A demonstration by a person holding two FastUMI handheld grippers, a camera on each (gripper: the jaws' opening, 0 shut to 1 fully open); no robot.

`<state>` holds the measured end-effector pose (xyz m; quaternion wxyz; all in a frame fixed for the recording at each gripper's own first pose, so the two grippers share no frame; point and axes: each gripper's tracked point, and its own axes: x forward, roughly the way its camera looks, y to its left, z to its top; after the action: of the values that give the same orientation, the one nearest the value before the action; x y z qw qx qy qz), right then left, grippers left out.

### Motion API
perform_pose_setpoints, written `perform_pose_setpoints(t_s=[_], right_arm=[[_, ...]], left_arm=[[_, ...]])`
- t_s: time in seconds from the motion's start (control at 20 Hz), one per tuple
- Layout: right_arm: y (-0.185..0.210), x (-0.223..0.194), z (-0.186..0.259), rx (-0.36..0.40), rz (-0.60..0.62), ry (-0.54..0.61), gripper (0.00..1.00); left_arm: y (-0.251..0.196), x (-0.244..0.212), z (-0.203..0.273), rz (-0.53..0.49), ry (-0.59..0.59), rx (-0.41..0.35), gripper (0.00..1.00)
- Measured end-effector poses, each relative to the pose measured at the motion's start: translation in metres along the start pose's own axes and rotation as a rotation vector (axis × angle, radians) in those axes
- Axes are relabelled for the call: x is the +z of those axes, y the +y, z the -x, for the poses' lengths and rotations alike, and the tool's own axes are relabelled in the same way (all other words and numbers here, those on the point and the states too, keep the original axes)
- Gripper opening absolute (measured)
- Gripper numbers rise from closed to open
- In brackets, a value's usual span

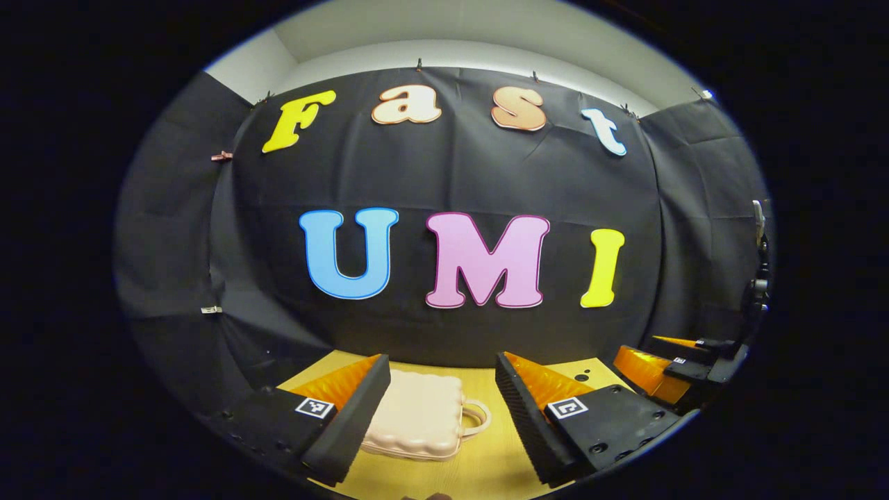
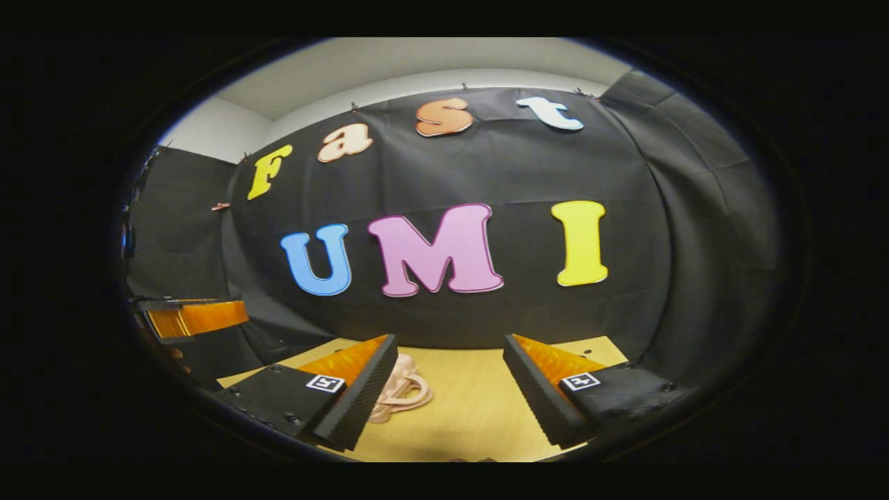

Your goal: First open the suitcase, pack the skin care products into it, and then close the suitcase.

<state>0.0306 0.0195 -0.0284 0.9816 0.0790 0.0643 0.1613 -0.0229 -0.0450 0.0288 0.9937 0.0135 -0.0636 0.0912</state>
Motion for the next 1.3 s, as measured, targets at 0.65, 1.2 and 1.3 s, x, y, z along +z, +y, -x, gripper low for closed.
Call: perform_pose_setpoints(t_s=[0.65,1.2,1.3], right_arm=[[0.059,0.005,0.012,-0.022,0.002,-0.025,0.97],[0.066,0.003,0.027,-0.02,0.023,-0.022,0.97],[0.066,0.002,0.028,-0.018,0.03,-0.023,0.97]], left_arm=[[0.055,0.007,0.042,0.007,-0.03,-0.011,0.92],[0.059,-0.002,0.051,0.053,-0.02,-0.014,0.92],[0.058,-0.003,0.052,0.069,-0.016,-0.011,0.96]])
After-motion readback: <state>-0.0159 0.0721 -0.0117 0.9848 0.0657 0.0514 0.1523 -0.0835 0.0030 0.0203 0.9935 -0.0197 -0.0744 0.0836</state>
